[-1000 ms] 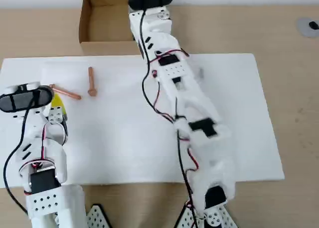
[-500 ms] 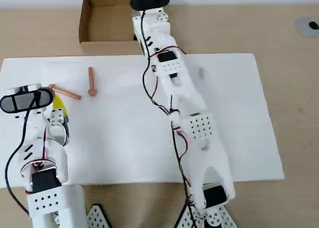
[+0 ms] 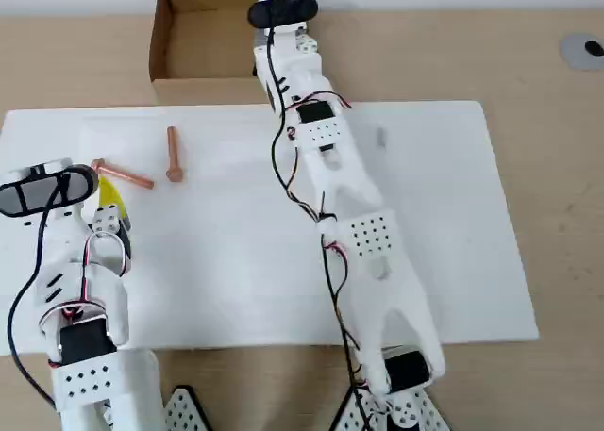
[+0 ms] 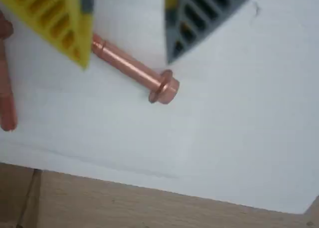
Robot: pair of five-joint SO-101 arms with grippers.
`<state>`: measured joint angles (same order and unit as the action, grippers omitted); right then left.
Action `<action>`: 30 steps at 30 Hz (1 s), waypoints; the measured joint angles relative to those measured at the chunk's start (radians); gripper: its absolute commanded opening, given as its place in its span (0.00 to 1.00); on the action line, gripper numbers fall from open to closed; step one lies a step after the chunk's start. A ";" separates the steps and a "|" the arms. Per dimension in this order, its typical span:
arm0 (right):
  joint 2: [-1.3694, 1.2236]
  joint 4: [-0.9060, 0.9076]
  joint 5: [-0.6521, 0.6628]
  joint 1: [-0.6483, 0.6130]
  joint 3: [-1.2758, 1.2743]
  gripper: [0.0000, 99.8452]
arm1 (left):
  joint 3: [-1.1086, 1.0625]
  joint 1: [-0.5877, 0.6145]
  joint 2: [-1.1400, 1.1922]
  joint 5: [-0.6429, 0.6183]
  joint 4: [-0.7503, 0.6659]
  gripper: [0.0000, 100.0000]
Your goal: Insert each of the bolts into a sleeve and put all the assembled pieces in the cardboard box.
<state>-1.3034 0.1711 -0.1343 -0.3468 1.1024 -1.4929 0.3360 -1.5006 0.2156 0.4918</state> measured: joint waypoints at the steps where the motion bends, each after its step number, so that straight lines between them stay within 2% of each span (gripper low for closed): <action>1: -0.008 0.012 0.000 0.000 0.014 0.01 | 0.000 0.000 0.000 0.000 0.000 0.11; 4: -0.023 0.037 0.000 0.000 0.048 0.02 | 0.000 0.000 0.000 0.000 0.000 0.11; 10: -0.028 0.064 0.000 0.000 0.071 0.13 | 0.000 0.000 0.000 -0.003 0.000 0.11; 26: -0.026 0.066 -0.002 0.000 0.087 0.13 | 0.000 0.000 0.000 -0.003 0.000 0.11; 30: -0.026 0.129 -0.002 0.000 0.117 0.13 | 0.002 0.000 0.000 -0.005 0.000 0.11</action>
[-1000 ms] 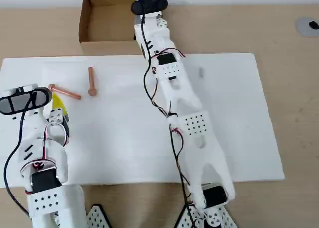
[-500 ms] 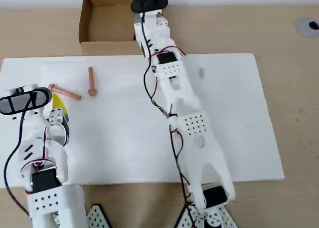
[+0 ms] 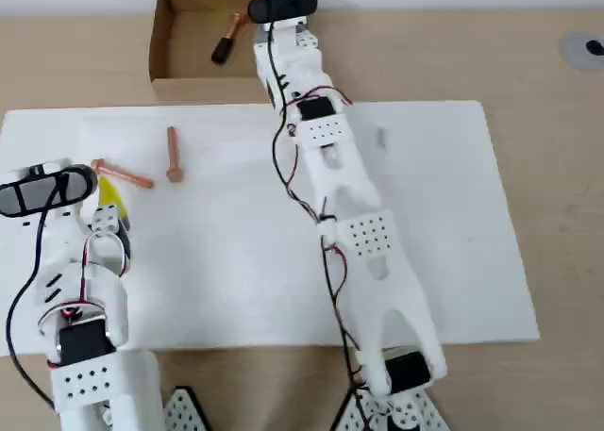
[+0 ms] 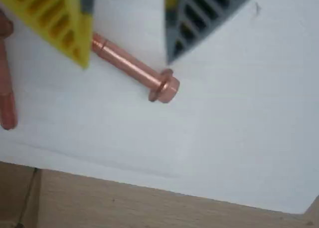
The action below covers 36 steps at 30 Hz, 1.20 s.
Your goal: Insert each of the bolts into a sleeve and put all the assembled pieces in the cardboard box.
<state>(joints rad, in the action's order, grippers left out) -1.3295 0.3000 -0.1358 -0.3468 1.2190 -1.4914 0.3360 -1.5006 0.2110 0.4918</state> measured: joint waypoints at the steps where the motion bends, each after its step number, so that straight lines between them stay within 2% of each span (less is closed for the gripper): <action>1: -0.002 0.034 0.000 0.000 0.021 0.13 | 0.000 0.000 0.000 -0.009 0.000 0.11; 4: 0.000 0.193 0.000 0.000 0.117 0.13 | 0.006 0.000 0.000 -0.081 0.018 0.13; 9: 0.002 0.566 -0.032 0.000 0.344 0.13 | 0.094 0.000 0.000 -0.180 0.149 0.14; 14: 0.060 0.865 -0.109 0.000 0.385 0.13 | 0.198 0.000 0.051 -0.204 0.259 0.14; 17: 0.163 1.037 -0.127 0.000 0.387 0.13 | 0.298 0.000 0.173 -0.213 0.318 0.14; 23: 0.388 1.413 -0.133 0.000 0.387 0.13 | 0.628 0.000 0.600 -0.379 0.420 0.14; 30: 0.624 1.475 -0.133 0.043 0.347 0.13 | 0.985 0.000 1.092 -0.609 0.431 0.14; 36: 0.856 1.476 -0.133 0.044 0.028 0.13 | 1.149 0.000 1.370 -0.713 0.440 0.14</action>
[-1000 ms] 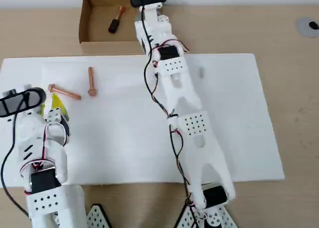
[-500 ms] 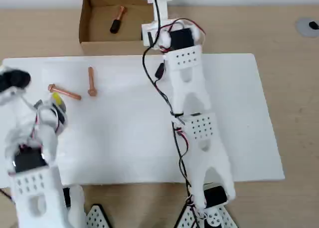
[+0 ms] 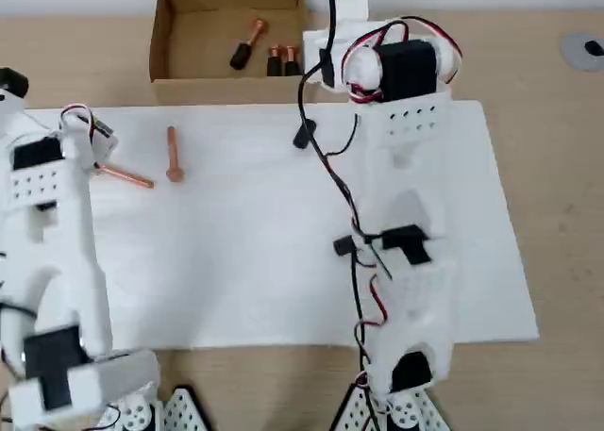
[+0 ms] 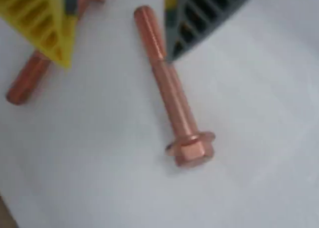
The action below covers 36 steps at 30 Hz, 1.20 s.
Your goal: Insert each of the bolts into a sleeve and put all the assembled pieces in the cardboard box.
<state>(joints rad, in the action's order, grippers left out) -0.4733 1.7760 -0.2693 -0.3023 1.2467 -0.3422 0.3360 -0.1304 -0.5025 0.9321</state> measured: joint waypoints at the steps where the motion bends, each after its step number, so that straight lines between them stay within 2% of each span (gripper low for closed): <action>1: 0.049 0.000 0.000 0.000 -0.077 0.13 | 0.015 0.000 0.031 -0.015 0.000 0.14; 3: 0.166 0.000 0.003 0.000 -0.256 0.13 | 0.032 0.000 0.077 -0.049 0.000 0.14; 8: 0.440 0.000 0.130 0.000 -0.720 0.13 | 0.060 0.000 0.118 -0.104 0.000 0.14; 14: 0.615 -0.025 0.178 0.002 -1.056 0.13 | 0.095 0.000 0.157 -0.141 0.000 0.14; 22: 0.646 -0.028 0.181 0.002 -1.165 0.13 | 0.117 0.052 0.269 -0.183 0.000 0.10; 36: 0.657 -0.017 0.181 0.000 -1.186 0.13 | 0.215 0.069 0.448 -0.245 0.000 0.11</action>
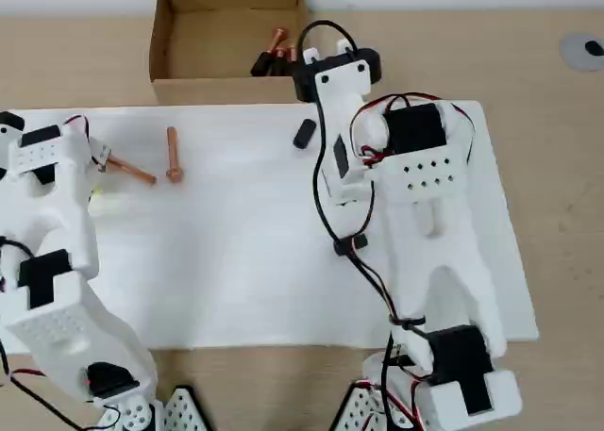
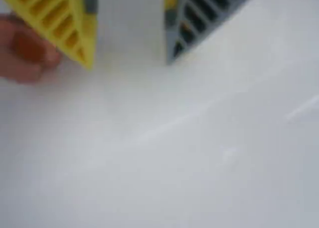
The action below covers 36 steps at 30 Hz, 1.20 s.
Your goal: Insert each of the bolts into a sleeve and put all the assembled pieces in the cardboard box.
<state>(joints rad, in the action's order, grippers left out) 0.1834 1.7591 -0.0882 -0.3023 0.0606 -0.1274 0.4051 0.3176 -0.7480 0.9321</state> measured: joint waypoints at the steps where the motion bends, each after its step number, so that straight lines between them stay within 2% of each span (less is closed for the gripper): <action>1: 0.000 0.002 0.000 -0.003 0.000 0.13 | 0.009 0.000 0.002 0.003 0.000 0.11; 5: 0.000 0.002 0.000 -0.005 0.000 0.13 | 0.066 0.000 0.002 0.002 0.054 0.11; 16: 0.000 0.002 0.000 -0.005 0.000 0.13 | 0.351 -0.017 0.003 0.002 0.391 0.11; 26: 0.000 0.003 0.000 -0.005 0.000 0.13 | 0.402 -0.025 0.209 -0.011 0.367 0.11; 36: 0.000 0.003 0.000 -0.005 0.000 0.13 | 0.600 -0.043 0.365 -0.012 0.405 0.11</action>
<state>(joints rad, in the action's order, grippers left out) 0.1834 1.7622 -0.0882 -0.3069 0.0606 0.4726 0.3621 0.6828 -0.7603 1.3372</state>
